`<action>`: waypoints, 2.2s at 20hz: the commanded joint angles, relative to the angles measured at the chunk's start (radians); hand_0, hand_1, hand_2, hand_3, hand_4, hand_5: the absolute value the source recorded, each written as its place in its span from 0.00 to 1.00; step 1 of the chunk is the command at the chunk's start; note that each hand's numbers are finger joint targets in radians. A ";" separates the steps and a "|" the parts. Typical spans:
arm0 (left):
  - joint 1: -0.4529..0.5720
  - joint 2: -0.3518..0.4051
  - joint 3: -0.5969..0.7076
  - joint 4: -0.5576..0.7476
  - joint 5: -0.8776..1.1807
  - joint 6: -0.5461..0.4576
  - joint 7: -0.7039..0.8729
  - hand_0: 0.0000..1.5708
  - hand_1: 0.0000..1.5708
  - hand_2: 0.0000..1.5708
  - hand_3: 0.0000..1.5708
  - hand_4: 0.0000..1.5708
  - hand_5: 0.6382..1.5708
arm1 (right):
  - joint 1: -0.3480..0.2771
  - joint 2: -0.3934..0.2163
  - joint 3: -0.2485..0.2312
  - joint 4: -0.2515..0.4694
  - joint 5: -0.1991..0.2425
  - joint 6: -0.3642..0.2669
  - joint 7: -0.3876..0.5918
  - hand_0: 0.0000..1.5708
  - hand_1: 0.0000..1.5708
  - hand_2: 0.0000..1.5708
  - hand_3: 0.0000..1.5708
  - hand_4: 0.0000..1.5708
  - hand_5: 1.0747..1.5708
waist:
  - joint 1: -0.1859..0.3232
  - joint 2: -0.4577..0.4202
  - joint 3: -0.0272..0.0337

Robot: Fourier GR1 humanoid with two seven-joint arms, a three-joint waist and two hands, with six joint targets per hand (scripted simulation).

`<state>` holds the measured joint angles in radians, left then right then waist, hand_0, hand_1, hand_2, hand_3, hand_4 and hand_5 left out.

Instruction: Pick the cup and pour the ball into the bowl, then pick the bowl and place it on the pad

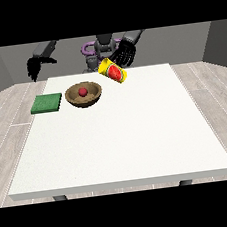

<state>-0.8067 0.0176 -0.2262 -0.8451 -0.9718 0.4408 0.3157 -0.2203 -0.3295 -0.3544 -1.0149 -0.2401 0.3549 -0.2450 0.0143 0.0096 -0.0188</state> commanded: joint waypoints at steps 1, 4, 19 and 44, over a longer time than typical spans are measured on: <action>0.139 -0.017 0.113 -0.122 0.340 0.095 -0.103 0.00 0.00 0.00 0.00 0.00 0.97 | -0.042 0.034 0.016 -0.029 0.000 -0.019 -0.013 0.00 0.00 0.00 0.00 0.21 0.99 | -0.019 0.092 -0.0069; 0.194 -0.017 0.116 -0.236 0.587 0.050 -0.250 0.00 0.00 0.00 0.00 0.00 0.98 | -0.063 0.067 0.038 -0.042 0.025 -0.063 -0.015 0.00 0.00 0.00 0.00 0.19 1.00 | -0.009 0.110 0.0029; 0.390 0.055 0.149 -0.420 0.846 -0.306 -0.489 0.00 0.00 0.00 0.00 0.00 0.99 | -0.178 0.118 -0.011 0.215 0.040 -0.234 -0.119 0.00 0.00 0.00 0.00 0.16 0.99 | 0.149 0.126 0.0196; 0.364 0.090 0.178 -0.539 0.871 -0.390 -0.501 0.00 0.00 0.00 0.00 0.42 0.96 | -0.158 0.065 0.102 0.491 0.277 -0.687 -0.195 1.00 1.00 1.00 0.99 0.60 0.97 | 0.230 0.253 0.0129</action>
<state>-0.4275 0.1187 -0.0372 -1.3844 -0.0947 0.0475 -0.2012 -0.4327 -0.2151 -0.3125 -0.6196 -0.0860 -0.1815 -0.5769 0.2243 0.2275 -0.0403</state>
